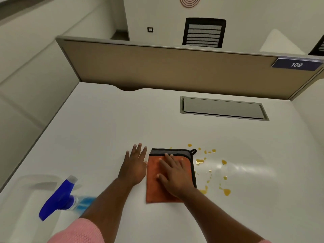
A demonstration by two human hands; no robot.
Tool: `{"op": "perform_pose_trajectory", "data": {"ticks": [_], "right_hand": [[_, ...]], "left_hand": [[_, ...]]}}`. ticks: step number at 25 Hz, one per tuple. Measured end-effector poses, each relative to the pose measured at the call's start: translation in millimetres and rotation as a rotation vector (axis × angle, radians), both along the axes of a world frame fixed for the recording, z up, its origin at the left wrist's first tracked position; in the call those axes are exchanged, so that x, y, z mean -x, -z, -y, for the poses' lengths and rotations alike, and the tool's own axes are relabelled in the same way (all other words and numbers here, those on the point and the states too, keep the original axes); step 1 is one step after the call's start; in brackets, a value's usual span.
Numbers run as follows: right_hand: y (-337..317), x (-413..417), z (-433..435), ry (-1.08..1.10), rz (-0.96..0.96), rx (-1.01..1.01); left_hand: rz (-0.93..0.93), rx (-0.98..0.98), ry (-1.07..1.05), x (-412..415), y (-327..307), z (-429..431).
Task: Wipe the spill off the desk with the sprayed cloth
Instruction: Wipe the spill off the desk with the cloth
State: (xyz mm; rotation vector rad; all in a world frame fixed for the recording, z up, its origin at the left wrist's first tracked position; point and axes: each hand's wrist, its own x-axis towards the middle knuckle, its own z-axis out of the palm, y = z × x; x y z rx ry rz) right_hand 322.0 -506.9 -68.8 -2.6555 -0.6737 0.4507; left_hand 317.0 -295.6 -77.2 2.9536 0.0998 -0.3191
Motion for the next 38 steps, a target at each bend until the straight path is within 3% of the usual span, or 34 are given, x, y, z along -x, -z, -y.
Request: {"op": "perform_pose_trajectory", "data": {"ticks": [7, 9, 17, 29, 38], "right_hand": [[21, 3, -13, -0.009, 0.106, 0.109], [37, -7, -16, -0.015, 0.057, 0.133], [41, -35, -17, 0.044, 0.097, 0.091], [49, -97, 68, 0.356, 0.14, 0.166], [54, -66, 145, 0.581, 0.163, 0.21]], "left_hand": [[0.203, -0.027, -0.013, 3, 34, -11], [0.132, 0.019, -0.015, -6, 57, -11], [0.146, 0.051, 0.005, -29, 56, 0], [0.213, 0.087, -0.009, -27, 66, 2], [0.197, 0.086, -0.016, -28, 67, 0]]}}
